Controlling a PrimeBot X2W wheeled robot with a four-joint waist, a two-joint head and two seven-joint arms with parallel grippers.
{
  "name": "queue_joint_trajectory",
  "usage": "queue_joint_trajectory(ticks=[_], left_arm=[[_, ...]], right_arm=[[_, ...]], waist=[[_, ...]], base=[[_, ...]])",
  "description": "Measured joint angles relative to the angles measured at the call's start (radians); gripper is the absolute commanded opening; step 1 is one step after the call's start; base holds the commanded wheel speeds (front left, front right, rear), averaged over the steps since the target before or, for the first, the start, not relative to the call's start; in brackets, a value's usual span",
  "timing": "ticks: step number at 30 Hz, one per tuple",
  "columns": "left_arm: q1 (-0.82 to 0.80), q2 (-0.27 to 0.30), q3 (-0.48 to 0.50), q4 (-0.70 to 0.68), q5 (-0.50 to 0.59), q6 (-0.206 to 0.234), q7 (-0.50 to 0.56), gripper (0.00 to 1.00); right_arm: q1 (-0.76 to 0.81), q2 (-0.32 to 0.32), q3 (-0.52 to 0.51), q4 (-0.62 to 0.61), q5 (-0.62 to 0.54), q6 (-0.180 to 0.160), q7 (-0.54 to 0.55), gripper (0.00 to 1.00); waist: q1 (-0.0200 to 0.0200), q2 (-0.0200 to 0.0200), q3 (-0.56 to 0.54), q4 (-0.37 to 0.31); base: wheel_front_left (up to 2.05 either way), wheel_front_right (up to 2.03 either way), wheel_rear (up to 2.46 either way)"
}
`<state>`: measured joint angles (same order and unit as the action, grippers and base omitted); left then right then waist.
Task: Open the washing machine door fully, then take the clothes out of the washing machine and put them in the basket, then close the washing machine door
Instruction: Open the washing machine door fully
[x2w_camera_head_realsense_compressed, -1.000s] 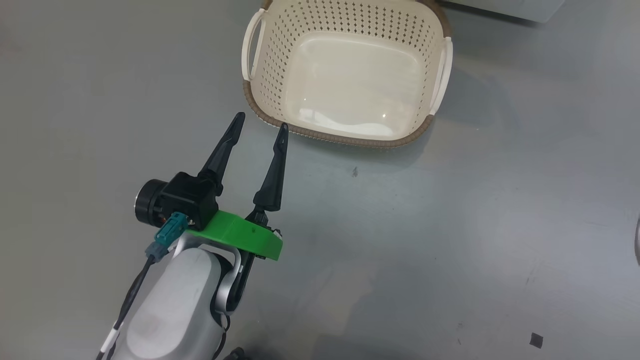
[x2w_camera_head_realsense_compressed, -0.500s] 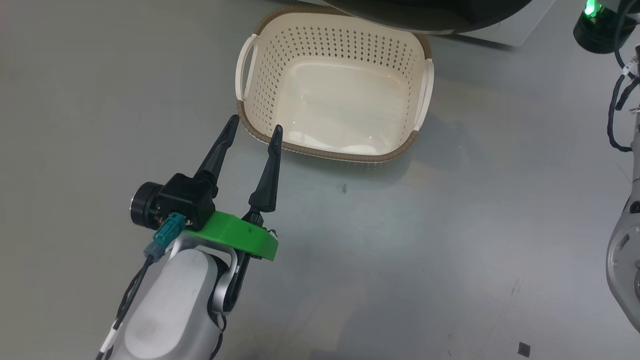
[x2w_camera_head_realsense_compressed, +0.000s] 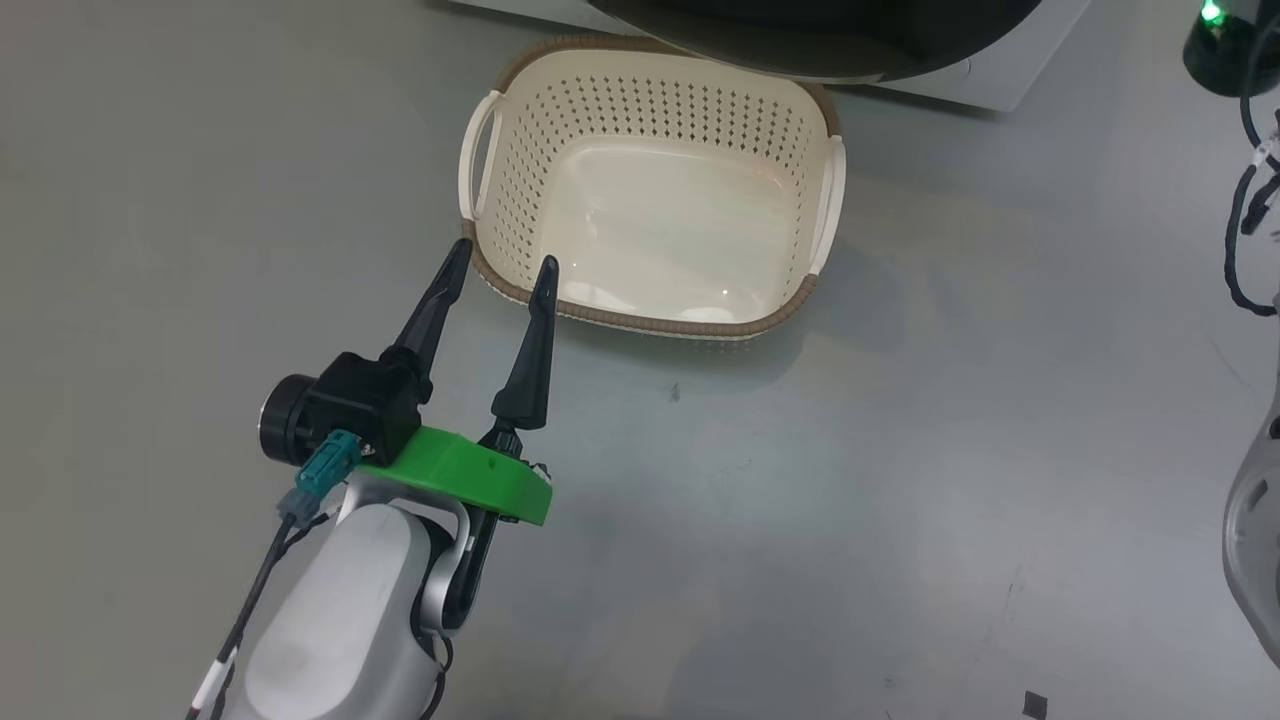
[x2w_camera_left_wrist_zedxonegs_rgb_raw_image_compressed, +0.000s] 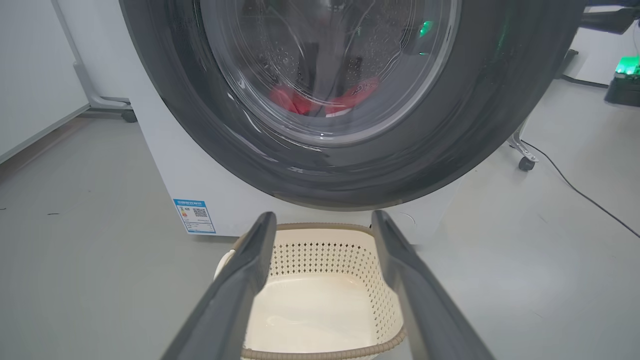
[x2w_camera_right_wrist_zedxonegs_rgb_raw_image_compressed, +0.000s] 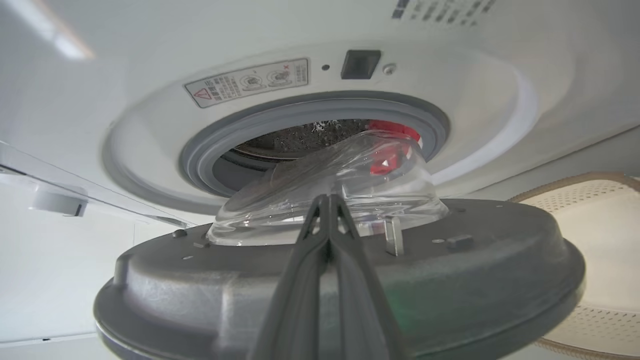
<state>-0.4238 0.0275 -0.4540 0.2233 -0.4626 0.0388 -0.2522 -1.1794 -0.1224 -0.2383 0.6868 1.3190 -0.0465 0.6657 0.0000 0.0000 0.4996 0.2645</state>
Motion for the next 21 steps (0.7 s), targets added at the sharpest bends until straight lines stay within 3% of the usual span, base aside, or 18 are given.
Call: queue_joint_trajectory(ticks=[9,21], left_arm=[[0.012,0.000,0.034,0.013,0.001,0.000,0.000,1.00],[0.066,0.001,0.070,0.030,0.001,0.000,0.000,1.00]], right_arm=[[0.092,-0.068,0.147,-0.040,-0.221,0.161,-0.103,0.00],[0.324,-0.117,0.286,-0.129,-0.436,0.169,-0.298,0.00]], waist=[[0.0000,0.0000,-0.047,-0.018],[0.0000,0.0000,-0.139,-0.071]], base=[[0.00,0.00,0.00],[0.00,0.00,0.00]])
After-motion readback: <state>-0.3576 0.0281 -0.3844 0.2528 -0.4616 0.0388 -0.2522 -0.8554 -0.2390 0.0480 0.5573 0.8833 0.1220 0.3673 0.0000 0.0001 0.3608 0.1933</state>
